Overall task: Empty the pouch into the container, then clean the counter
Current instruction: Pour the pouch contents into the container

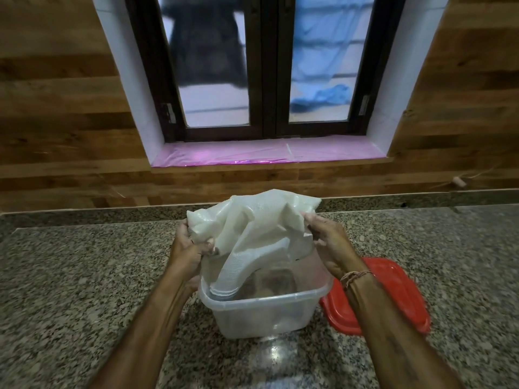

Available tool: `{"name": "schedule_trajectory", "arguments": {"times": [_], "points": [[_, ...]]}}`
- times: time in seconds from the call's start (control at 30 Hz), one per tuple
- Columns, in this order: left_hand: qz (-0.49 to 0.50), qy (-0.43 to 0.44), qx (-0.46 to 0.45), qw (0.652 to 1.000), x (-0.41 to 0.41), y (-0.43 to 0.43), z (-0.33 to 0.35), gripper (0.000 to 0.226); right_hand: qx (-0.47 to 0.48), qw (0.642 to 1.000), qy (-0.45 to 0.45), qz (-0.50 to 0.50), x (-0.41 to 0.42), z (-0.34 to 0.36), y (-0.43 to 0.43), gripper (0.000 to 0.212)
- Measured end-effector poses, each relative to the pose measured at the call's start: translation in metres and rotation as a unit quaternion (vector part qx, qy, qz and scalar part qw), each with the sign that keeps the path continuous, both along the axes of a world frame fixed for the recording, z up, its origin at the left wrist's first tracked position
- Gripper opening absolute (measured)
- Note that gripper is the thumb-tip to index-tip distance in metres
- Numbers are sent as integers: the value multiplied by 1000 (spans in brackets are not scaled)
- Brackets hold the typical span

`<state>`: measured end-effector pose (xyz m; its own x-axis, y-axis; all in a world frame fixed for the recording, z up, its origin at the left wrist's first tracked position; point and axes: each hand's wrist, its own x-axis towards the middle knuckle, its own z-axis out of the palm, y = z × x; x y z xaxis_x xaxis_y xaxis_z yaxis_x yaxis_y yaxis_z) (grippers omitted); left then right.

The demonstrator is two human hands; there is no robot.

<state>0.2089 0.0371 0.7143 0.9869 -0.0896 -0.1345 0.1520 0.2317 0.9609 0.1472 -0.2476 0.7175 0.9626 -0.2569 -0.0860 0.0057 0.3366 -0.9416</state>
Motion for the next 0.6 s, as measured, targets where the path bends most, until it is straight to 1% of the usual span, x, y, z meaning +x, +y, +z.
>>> {"name": "schedule_trajectory", "arguments": {"times": [0.07,0.1,0.13,0.2,0.27,0.33,0.37,0.4,0.47,0.5,0.53,0.6], "points": [[-8,5,-23,1000,-4,-2,1,75,18,1000,14,5,-1,0,0,41],[-14,5,-40,999,-6,-2,2,75,19,1000,19,3,-1,1,1,48],[-21,3,-63,998,-9,-3,3,69,17,1000,17,-5,0,1,2,51],[-26,0,-107,994,-14,-5,7,46,3,1000,16,-26,4,-4,3,49],[-24,-3,-126,992,-16,-6,9,25,31,998,7,-45,6,-4,3,39],[-23,-11,-110,994,-17,-5,10,14,67,996,-4,-60,8,-4,1,23],[-22,-18,-96,995,-17,-3,10,12,79,995,-4,-66,8,-3,0,23],[-21,-24,-87,996,-17,-2,10,11,87,994,-2,-73,9,-2,-1,30],[-23,-32,-67,997,-19,0,11,12,89,992,-2,-89,11,0,-4,54],[-27,-40,-50,998,-20,1,12,12,81,992,2,-94,13,1,-5,61],[-33,-51,-31,998,-21,2,13,12,63,994,3,-94,14,4,-7,60],[-48,-78,-1,996,-23,2,16,11,18,996,4,-90,16,9,-11,40]]}}
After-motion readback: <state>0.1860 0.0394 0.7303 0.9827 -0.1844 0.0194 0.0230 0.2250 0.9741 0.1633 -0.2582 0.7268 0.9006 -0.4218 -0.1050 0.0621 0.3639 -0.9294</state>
